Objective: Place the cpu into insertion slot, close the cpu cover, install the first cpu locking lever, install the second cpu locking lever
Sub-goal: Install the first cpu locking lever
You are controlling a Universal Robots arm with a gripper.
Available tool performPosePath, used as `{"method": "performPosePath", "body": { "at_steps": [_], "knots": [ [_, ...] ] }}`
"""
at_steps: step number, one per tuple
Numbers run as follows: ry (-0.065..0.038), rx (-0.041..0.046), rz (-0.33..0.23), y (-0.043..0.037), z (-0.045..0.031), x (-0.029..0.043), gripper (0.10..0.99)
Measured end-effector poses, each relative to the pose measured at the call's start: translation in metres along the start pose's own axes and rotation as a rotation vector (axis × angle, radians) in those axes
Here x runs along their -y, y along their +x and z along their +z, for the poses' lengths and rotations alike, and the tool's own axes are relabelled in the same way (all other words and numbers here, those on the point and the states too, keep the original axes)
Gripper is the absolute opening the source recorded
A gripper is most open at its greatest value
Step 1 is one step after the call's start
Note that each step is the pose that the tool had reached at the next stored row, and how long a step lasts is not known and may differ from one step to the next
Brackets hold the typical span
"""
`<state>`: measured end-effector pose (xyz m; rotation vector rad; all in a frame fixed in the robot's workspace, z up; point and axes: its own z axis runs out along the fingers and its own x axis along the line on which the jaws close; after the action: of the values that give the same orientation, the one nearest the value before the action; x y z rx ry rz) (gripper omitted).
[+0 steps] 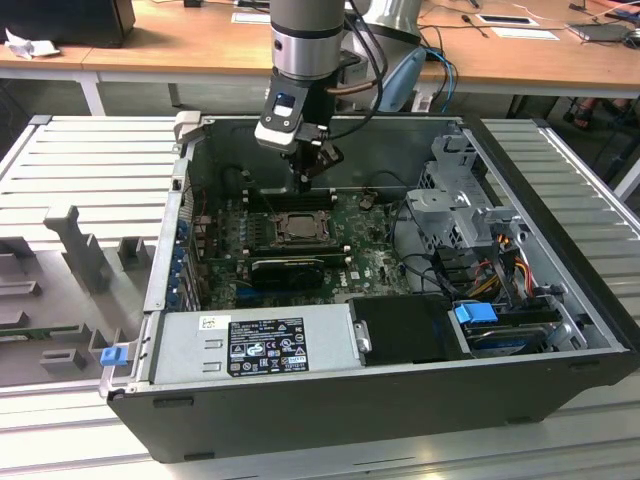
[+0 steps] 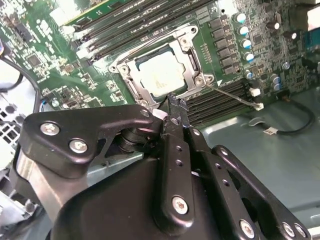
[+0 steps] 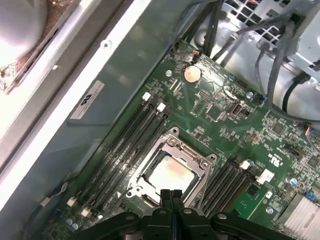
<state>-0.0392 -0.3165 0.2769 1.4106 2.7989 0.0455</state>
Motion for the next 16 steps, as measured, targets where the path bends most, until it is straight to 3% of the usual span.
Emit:
{"method": "performPosePath", "body": {
  "at_steps": [16],
  "knots": [
    [0.002,-0.007,-0.241,0.0,0.0,0.0,0.106]
  ]
}}
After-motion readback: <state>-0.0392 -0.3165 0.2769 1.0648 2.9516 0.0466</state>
